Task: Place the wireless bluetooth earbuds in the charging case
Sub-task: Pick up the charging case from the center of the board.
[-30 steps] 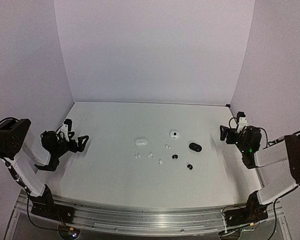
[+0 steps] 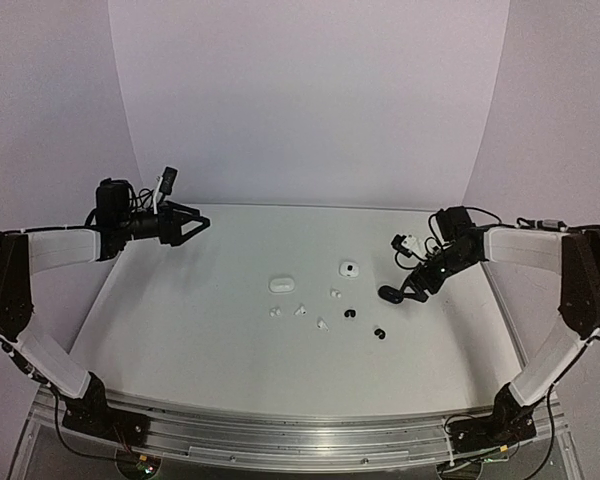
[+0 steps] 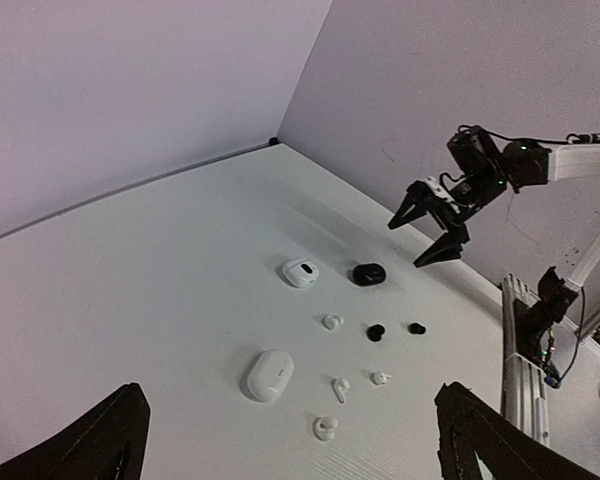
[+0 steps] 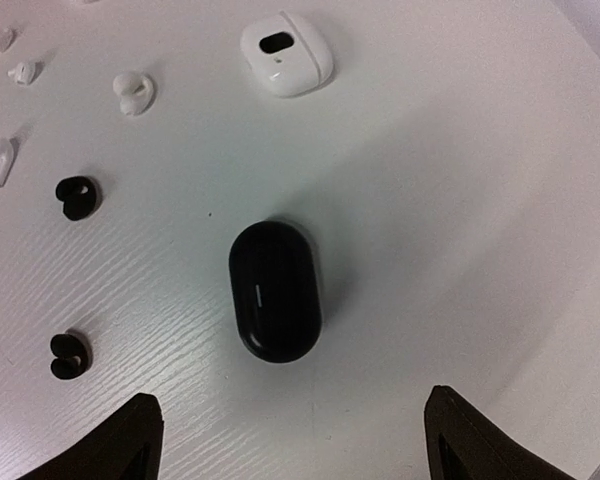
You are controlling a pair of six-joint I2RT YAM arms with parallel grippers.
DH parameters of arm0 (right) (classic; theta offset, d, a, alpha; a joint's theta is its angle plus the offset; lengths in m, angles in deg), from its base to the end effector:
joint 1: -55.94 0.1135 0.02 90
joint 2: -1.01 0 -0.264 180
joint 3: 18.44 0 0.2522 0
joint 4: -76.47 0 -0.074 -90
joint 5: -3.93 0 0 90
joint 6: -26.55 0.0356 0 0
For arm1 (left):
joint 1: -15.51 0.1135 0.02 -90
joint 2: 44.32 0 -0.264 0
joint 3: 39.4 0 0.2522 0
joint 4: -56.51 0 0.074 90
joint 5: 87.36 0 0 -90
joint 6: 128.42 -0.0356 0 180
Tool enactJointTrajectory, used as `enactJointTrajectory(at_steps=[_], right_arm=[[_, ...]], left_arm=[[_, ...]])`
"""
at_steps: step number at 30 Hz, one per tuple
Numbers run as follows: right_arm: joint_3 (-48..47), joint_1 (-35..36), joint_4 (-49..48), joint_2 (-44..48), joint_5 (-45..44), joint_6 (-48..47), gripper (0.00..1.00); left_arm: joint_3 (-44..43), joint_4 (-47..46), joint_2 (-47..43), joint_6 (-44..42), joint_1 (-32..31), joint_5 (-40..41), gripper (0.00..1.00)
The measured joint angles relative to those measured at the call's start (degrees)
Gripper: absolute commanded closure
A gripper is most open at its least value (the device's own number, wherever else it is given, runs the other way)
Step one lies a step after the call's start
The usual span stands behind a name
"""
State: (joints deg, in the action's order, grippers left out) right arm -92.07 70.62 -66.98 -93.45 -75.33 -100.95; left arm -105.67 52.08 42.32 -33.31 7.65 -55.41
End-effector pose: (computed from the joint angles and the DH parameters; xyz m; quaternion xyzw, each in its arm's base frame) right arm 0.3224 0.0913 0.1952 -0.4438 0.8466 0.0327 0.2918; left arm 0.3230 -0.0751 0.2638 0.3089 0.6908 -0.4443 0.4795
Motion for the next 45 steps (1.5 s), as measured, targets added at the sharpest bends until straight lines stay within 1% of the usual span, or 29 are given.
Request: enactJointTrajectory(at_steps=[4, 6, 11, 12, 17, 19, 22, 25, 28, 31, 34, 37, 40, 42, 45], right_arm=[[-3.52, 0.13, 1.02, -6.88, 0.54, -3.30, 0.19], [-5.22, 0.13, 1.06, -10.15, 0.80, -4.11, 0.22], [-7.97, 0.22, 1.28, -15.84, 0.81, -5.03, 0.42], [-8.31, 0.28, 1.28, -16.65, 0.81, -4.87, 0.44], [-8.60, 0.88, 1.11, -17.31, 0.81, -5.66, 0.44], [-8.60, 1.54, 1.23, -17.31, 0.70, -5.91, 0.47], [-8.60, 2.74, 1.18, -17.41, 0.43, -6.00, 0.59], [-8.64, 3.38, 0.75, -17.53, 0.03, -5.99, 0.73], [-8.78, 3.53, 0.52, -17.53, -0.06, -5.61, 0.83], [-8.89, 3.82, 0.50, -17.53, -0.29, -5.07, 0.90], [-9.17, 4.45, 0.56, -17.45, -1.58, -4.07, 0.93], [-9.23, 6.01, -0.32, -15.46, -4.05, -2.16, 0.93], [-9.23, 8.95, -4.19, -9.36, -8.19, -0.27, 0.93], [-9.21, 12.36, -10.01, -3.43, -11.64, 0.43, 0.93], [-8.82, 19.51, -21.76, 4.80, -16.99, -0.41, 0.92]], left_arm=[[-0.46, 4.26, 0.29, -0.96, -0.62, -3.09, 0.01], [-1.92, 6.63, 0.66, -1.84, -0.84, -3.74, 0.01], [-5.27, 10.00, 0.98, -3.35, -0.88, -4.41, 0.01], [-5.60, 10.50, 0.98, -3.81, -0.90, -4.49, 0.01], [-5.66, 13.22, 1.00, -6.46, -1.22, -4.76, 0.01], [-5.66, 13.84, 1.00, -7.32, -1.37, -4.82, 0.02], [-5.66, 14.93, 1.14, -8.73, -1.57, -4.77, 0.03], [-5.66, 15.81, 1.42, -9.83, -1.59, -4.73, 0.03], [-5.66, 16.50, 1.62, -10.69, -1.59, -4.73, 0.04], [-5.66, 16.80, 1.63, -11.14, -1.59, -4.73, 0.06], [-5.66, 16.78, 1.63, -11.08, -1.75, -4.68, 0.08], [-5.66, 16.78, 1.55, -11.02, -2.68, -4.35, 0.10], [-5.68, 16.80, 0.99, -10.71, -5.00, -3.91, 0.14], [-6.17, 16.94, 0.44, -9.85, -7.17, -3.65, 0.15], [-8.20, 17.34, 0.03, -7.77, -11.06, -3.33, 0.16]])
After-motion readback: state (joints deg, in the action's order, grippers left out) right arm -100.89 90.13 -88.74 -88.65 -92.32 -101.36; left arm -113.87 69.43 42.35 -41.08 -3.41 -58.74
